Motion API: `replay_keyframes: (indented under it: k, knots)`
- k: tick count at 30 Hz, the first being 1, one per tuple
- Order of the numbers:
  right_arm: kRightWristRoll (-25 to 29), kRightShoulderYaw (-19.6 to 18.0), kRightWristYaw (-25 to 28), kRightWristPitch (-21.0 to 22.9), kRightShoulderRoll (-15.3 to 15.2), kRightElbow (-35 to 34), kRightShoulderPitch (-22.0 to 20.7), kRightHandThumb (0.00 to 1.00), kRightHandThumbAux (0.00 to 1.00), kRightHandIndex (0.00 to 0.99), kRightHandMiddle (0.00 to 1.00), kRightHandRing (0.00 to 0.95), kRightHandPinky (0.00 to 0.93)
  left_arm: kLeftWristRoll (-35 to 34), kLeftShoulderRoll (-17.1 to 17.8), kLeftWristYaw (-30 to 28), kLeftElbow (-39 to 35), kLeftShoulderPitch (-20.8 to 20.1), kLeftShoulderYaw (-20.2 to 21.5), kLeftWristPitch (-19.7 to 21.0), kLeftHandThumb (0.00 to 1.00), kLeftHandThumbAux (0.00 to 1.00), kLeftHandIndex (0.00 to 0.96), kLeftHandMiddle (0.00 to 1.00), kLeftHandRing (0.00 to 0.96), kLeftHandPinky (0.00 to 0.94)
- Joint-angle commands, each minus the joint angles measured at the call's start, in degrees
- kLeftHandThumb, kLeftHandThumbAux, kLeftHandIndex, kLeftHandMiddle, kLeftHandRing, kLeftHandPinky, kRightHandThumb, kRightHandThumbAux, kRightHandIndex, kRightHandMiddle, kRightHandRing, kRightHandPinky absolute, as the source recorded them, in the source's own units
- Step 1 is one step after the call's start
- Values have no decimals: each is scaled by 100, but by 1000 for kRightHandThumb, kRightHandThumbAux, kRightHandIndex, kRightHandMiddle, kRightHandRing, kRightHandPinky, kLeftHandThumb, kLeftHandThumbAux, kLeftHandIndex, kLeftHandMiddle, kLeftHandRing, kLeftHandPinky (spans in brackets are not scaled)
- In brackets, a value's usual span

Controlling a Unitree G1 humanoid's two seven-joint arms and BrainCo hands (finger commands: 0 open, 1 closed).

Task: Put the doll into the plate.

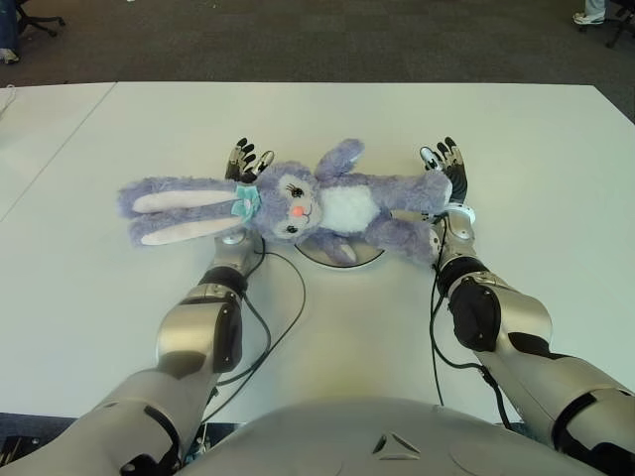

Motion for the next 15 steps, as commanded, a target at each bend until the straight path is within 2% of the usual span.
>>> replay_keyframes:
  k: [1, 9, 15]
  knots:
    - [68, -66, -102, 283, 252, 272, 606, 0, 685, 19, 27, 20, 35, -95, -201, -205, 801, 1265, 84, 742, 0, 495, 76, 133, 121, 101]
    - [82, -83, -170, 272, 397, 276, 737, 0, 704, 26, 37, 27, 47, -66, -191, -185, 798, 1268, 64, 731, 0, 494, 69, 124, 114, 97]
    - [139, -131, -135, 250, 568, 288, 1007, 0, 729, 25, 38, 32, 54, -28, -179, -130, 799, 1266, 27, 760, 0, 500, 63, 117, 108, 91]
